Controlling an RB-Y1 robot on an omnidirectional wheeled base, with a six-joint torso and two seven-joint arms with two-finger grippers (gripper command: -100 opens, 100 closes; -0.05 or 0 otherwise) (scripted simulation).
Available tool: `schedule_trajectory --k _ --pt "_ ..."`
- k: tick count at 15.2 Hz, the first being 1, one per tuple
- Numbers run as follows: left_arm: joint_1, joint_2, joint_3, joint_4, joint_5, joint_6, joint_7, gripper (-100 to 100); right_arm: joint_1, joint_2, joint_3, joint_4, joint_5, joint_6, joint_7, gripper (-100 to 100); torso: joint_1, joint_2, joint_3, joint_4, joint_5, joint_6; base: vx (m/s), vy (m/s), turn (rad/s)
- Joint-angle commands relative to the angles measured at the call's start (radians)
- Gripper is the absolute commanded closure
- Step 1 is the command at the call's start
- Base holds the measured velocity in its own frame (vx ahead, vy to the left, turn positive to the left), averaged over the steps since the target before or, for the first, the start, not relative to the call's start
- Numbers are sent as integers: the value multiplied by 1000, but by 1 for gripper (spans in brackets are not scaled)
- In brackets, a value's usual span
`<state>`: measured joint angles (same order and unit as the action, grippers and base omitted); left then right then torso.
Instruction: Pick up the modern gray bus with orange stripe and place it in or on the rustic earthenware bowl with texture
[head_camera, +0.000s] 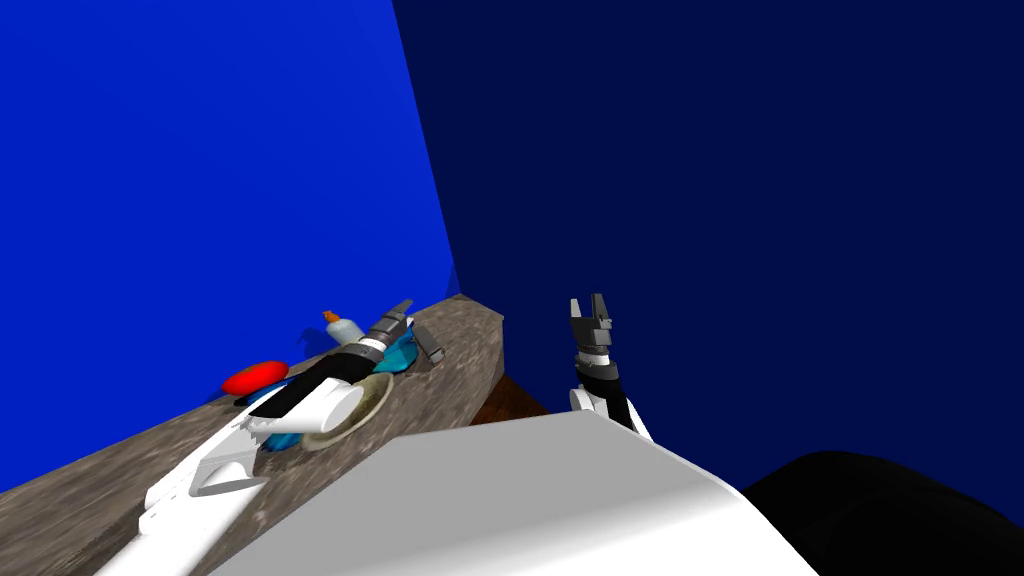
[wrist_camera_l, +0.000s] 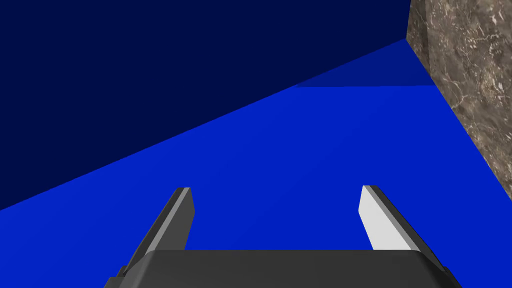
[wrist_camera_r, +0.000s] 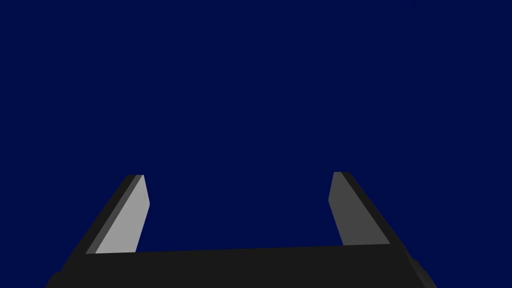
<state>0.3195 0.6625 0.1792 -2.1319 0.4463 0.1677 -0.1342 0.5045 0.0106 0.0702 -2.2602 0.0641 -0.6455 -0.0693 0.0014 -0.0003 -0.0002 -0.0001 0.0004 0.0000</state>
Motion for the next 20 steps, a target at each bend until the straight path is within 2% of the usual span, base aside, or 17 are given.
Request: schedule_trajectory --k 1,2,4,5,8,9,11,12,13,16,17,19,20 --pt "-4 11 5 6 9 34 2 -100 0 0 0 0 0 0 0 0 0 0 0 0 0 0 -1 8 3" --pt "-16 47 15 26 41 68 -7 -100 0 0 0 0 0 0 0 0 0 0 0 0 0 0 -1 7 -73" --pt "-16 47 15 26 41 103 -7 -100 0 0 0 0 0 0 0 0 0 0 0 0 0 0 -1 10 -77" --pt "-28 82 24 46 73 126 -17 -100 0 0 0 0 0 0 0 0 0 0 0 0 0 0 0 9 -83" --pt "-28 82 24 46 73 174 -17 -100 0 0 0 0 0 0 0 0 0 0 0 0 0 0 0 10 -49" --pt "-38 116 33 66 105 205 -27 -100 0 0 0 0 0 0 0 0 -1 0 0 0 0 0 1 3 -92" --pt "-38 116 33 66 105 244 -27 -100 0 0 0 0 0 0 0 0 -1 -1 0 0 0 0 1 6 -72" --pt "-38 116 33 66 105 245 -27 -100 0 0 0 0 0 0 0 0 -1 -1 0 0 0 0 0 0 0" --pt "-48 148 41 85 136 280 -39 -100 0 0 0 0 0 0 0 0 -1 0 0 0 0 0 3 0 -93" --pt "-48 148 41 85 136 317 -39 -100 0 0 0 0 0 0 0 0 -1 -1 0 0 0 0 2 3 -52" --pt "-57 179 48 105 166 353 -51 -100 0 0 0 0 0 0 0 0 -1 -1 0 0 0 0 5 1 -76" --pt "-57 179 48 105 166 389 -51 -100 0 0 0 0 0 0 0 0 -1 -1 -1 0 0 0 7 2 -84" --pt "-65 209 54 124 196 413 -65 -100 0 0 0 0 0 0 0 0 -1 -1 -1 0 0 0 9 0 -81"
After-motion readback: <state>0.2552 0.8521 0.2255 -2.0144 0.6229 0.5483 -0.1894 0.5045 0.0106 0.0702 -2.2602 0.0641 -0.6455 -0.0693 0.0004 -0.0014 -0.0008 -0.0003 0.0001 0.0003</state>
